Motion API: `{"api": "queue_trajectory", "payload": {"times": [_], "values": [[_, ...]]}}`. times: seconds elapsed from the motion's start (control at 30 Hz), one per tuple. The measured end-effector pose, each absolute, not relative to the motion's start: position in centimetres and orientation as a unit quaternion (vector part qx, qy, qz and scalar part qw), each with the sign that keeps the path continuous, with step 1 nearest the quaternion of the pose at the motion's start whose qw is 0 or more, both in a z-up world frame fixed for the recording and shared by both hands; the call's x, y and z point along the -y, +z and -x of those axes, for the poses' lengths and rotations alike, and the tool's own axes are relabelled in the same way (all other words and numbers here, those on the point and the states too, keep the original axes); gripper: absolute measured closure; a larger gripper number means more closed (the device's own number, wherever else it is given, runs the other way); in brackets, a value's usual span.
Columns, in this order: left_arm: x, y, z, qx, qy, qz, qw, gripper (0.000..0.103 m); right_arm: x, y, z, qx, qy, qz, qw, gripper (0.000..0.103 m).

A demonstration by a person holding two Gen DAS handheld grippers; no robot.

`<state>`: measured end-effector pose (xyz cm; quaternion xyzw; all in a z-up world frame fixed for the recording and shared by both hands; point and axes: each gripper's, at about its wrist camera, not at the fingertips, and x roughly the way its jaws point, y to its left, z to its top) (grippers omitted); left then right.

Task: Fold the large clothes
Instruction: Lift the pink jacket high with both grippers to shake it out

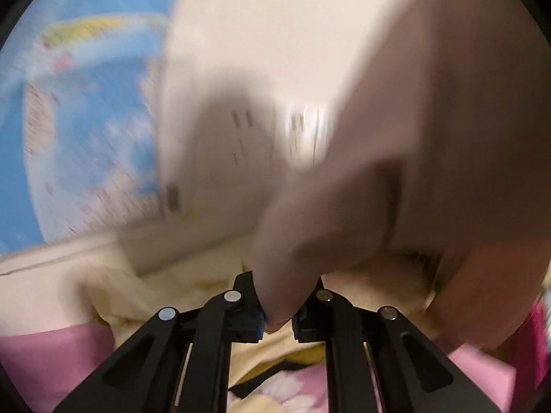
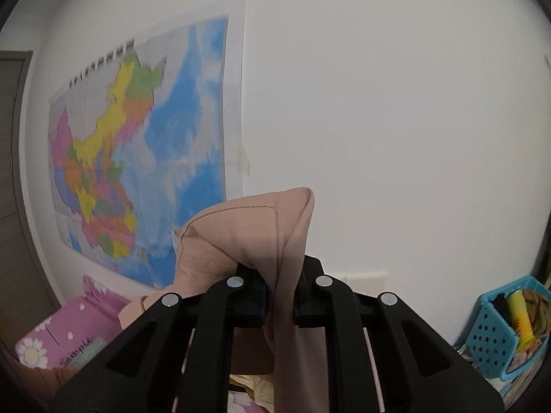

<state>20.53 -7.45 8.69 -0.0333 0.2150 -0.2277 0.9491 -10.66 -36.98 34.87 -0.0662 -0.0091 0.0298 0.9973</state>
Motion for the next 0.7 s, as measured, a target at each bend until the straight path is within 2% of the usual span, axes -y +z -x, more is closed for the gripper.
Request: {"api": "queue_trajectory", "payload": {"times": [0.2,0.4,0.57,0.6,0.7], "values": [[3.2,21.2,-14.2,-0.097,-0.209,0.085,0.969,0.095,34.0,38.7,20.8,0.084,0.027,0.094,0.992,0.093],[1.8,31.2,-1.3,0.010,-0.153,0.042,0.987,0.094,31.0,38.1,29.2,0.106,0.055,0.100,0.988,0.093],[2.3,33.7,7.8,0.017,-0.093,-0.012,0.995,0.093,28.3,34.2,32.8,0.088,0.137,0.084,0.983,0.092],[2.4,34.3,10.5,0.003,-0.031,0.016,0.999,0.093,27.9,33.3,33.1,0.083,0.155,0.074,0.982,0.092],[2.7,35.3,15.2,-0.023,0.004,-0.006,1.000,0.093,26.0,31.0,34.1,0.068,0.204,0.069,0.974,0.092]]}}
